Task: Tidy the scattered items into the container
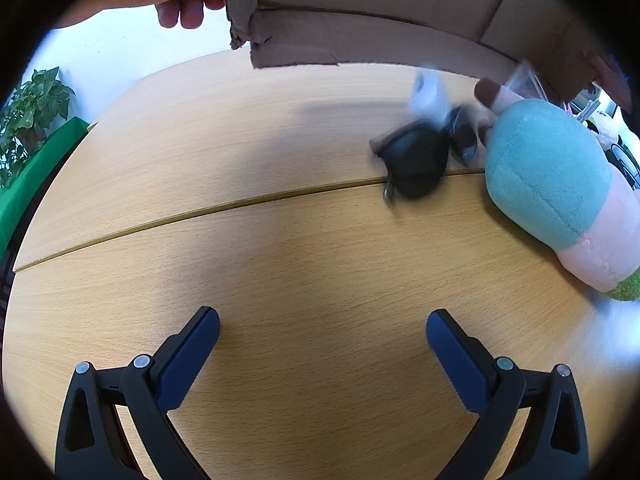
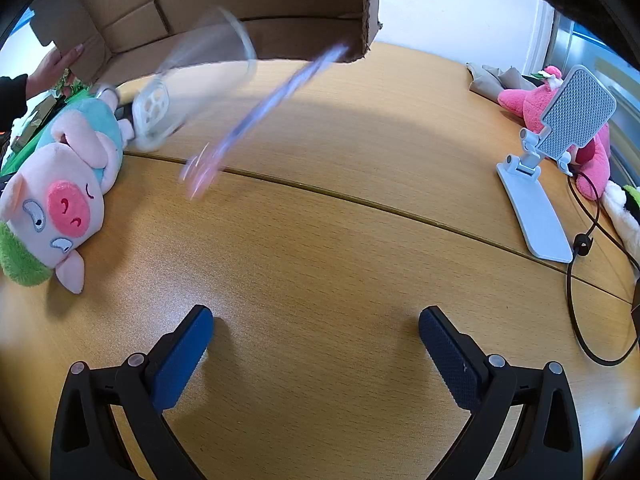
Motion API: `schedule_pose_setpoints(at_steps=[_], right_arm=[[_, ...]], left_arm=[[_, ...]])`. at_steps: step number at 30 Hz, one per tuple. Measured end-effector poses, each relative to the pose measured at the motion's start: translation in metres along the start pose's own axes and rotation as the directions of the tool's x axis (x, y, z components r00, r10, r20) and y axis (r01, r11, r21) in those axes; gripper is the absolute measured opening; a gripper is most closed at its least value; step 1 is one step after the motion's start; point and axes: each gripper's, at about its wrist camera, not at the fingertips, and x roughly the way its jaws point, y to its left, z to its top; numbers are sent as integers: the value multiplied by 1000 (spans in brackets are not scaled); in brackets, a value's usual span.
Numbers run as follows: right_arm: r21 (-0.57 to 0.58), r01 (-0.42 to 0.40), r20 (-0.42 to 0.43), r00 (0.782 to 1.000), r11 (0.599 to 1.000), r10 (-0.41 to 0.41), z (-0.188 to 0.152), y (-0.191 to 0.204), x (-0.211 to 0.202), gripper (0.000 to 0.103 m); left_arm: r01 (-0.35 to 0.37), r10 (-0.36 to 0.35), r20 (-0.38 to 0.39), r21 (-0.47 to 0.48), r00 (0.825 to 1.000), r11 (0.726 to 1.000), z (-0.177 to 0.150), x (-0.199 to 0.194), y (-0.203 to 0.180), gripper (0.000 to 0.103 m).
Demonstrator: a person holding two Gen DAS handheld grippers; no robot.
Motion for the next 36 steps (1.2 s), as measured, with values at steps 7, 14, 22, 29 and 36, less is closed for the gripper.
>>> schedule_pose_setpoints(at_steps=[7, 14, 22, 29, 36], right_arm=[[0, -1, 0, 1000, 1000, 1, 1, -1, 1, 103], [0, -1, 0, 1000, 1000, 1, 1, -1, 1, 103], [0, -1, 0, 1000, 1000, 1, 1, -2, 0, 103], [0, -1, 0, 1000, 1000, 1, 0, -2, 0, 103], [0, -1, 1, 1000, 1000, 1, 0, -4, 0, 103]], left_arm=[[0, 0, 0, 0, 1000, 1000, 0, 0, 0, 103], [0, 0, 0, 0, 1000, 1000, 0, 0, 0, 103], [0, 0, -2, -1, 1000, 1000, 0, 1, 0, 103], [1, -1, -1, -2, 1000, 1000, -1, 0, -1, 103], [1, -1, -1, -3, 1000, 1000, -2, 0, -1, 103]])
